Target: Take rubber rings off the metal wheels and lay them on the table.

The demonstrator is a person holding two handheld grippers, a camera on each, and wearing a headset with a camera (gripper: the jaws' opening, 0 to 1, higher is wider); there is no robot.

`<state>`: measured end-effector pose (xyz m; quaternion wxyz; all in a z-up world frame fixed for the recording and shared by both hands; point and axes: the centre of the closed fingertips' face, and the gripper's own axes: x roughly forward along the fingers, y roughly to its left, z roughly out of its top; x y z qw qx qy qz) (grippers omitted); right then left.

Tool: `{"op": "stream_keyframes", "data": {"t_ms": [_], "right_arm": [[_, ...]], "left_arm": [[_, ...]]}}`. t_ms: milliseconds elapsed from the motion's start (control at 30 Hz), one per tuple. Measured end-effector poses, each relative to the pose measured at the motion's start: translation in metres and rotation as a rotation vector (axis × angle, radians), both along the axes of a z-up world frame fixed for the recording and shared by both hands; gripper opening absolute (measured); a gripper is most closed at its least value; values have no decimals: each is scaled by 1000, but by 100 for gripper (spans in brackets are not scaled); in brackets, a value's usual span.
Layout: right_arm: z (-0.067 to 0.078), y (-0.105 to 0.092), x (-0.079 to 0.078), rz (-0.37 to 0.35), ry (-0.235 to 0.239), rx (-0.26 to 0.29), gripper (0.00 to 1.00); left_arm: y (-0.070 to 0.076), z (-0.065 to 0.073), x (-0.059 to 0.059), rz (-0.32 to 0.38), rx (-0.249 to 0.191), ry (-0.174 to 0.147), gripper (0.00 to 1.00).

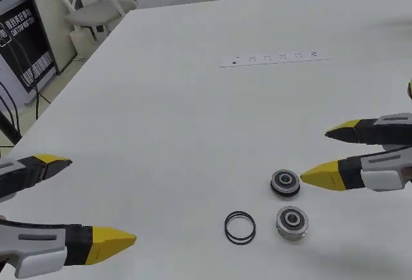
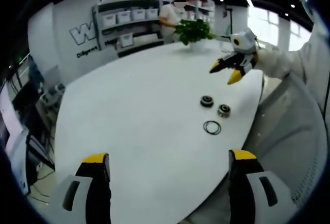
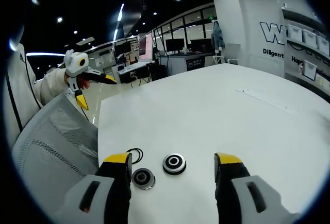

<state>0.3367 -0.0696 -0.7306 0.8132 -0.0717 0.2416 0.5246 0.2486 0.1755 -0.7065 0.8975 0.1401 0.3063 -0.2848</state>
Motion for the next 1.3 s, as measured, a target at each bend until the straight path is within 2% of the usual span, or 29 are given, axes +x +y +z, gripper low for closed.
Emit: {"op": "stream_keyframes", "data": {"t_ms": [300, 467, 600, 767, 967, 1100, 1300], "right_arm": [[-10, -15, -3, -26, 23, 0, 64], [-15, -18, -3, -35, 32, 4, 63], [-20, -19, -4, -43, 36, 7, 63], [-24, -22, -6, -47, 43, 9, 62], [-28, -26, -7, -58, 58, 14, 61], [-31, -27, -7, -60, 64, 17, 60], [-35, -26, -7, -61, 75, 22, 60]], "left_arm": [[-11, 9, 9, -42, 2, -12, 97], [-26, 18, 15, -88, -2, -44, 96], [-38, 23, 20, -129, -15, -50, 96], [-51, 29, 29, -175, 3, -57, 95], [-74, 32, 44, -235, -13, -61, 94], [-87, 30, 51, -268, 1, -62, 93], [-117, 36, 61, -327, -50, -69, 92]]}}
